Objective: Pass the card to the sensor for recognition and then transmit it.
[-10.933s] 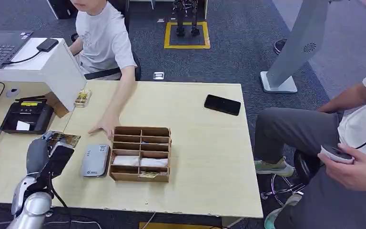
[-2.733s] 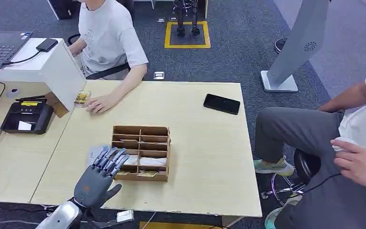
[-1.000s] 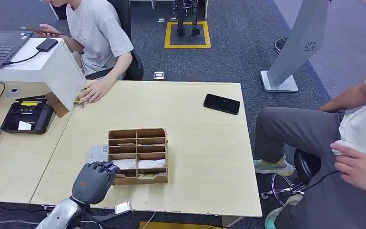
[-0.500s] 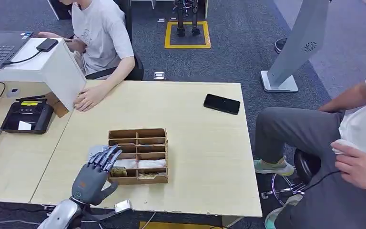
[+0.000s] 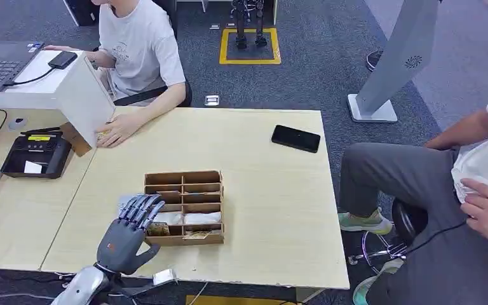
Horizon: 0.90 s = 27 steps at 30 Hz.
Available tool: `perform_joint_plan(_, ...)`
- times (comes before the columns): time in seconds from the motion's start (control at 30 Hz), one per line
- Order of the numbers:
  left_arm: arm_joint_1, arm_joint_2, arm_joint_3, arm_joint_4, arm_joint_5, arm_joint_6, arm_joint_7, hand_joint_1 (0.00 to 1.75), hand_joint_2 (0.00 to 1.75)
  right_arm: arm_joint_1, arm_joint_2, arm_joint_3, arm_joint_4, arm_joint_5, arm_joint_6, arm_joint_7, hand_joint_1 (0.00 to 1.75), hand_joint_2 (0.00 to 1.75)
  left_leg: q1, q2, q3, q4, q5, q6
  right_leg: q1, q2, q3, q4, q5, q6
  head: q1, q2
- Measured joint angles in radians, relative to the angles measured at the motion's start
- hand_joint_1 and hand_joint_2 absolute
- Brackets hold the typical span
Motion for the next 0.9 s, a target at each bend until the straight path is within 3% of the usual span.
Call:
perform_joint_plan(0.17,0.008,-0.001,0.0,-0.008,0.003,-0.003,-0.035,0.0,1.75,-0.001,0.0,0.0,-0.001,0.0,0.004,0.002,0.0,1.75,0.0,0.0,0.0,0.0,0.0,0.0,0.0,0.0,0.0,0.0,0.0,0.0,0.0,0.0)
perform_joint_plan(0.37,0.012,-0.001,-0.037,-0.044,0.06,-0.05,-0.104,0.0,1.75,-0.006,0.002,0.0,-0.003,0.013,0.011,0.005,0.0,1.75,0.0,0.0,0.0,0.0,0.0,0.0,0.0,0.0,0.0,0.0,0.0,0.0,0.0,0.0)
perform_joint_plan(0.9,0.004,-0.007,-0.121,-0.053,0.101,-0.127,-0.153,0.0,1.75,-0.013,0.006,-0.001,-0.008,0.018,0.018,0.008,0.0,1.75,0.0,0.0,0.0,0.0,0.0,0.0,0.0,0.0,0.0,0.0,0.0,0.0,0.0,0.0)
